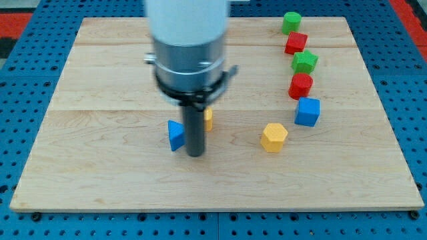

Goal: Push the blue triangle towards the center of the board

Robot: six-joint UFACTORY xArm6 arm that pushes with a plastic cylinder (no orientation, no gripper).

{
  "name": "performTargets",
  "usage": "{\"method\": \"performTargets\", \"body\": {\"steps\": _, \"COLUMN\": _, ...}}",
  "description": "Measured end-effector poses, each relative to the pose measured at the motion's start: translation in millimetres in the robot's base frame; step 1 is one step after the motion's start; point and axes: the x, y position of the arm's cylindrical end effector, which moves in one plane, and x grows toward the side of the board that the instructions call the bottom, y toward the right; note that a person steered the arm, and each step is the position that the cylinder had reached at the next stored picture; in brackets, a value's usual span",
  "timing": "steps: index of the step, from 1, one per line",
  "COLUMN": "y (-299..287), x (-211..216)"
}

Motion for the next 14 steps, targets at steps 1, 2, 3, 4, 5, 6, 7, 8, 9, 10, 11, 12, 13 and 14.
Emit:
{"method": "performTargets", "body": {"steps": 1, "y": -16.7, "x": -29.0}}
{"method": "performTargets", "body": {"steps": 2, "y": -16.4, "x": -61.5}}
{"method": "performTargets", "body": {"steps": 3, "y": -23.2, "x": -63.6}}
{"method": "performTargets", "body": {"steps": 4, "y": -22.7, "x": -36.0}}
{"method": "performTargets", "body": {"steps": 5, "y": -59.7, "x": -42.8}}
{"method": "performTargets", "body": {"steps": 6, "y": -73.9, "x": -53.4}}
{"method": "performTargets", "body": {"steps": 7, "y": -39.3, "x": -62.9}}
{"method": "performTargets", "body": {"steps": 8, "y": -24.8, "x": -74.0}}
{"method": "performTargets", "body": {"steps": 9, "y": -24.7, "x": -94.4}}
{"method": "performTargets", "body": {"steps": 10, "y": -18.6, "x": -106.1}}
{"method": "performTargets", "body": {"steps": 11, "y": -0.6, "x": -122.7}}
{"method": "performTargets", "body": {"steps": 12, "y": -2.8, "x": -113.9}}
{"method": "performTargets", "body": {"steps": 13, "y": -4.6, "x": -91.7}}
{"method": "performTargets", "body": {"steps": 14, "y": -5.5, "x": -91.5}}
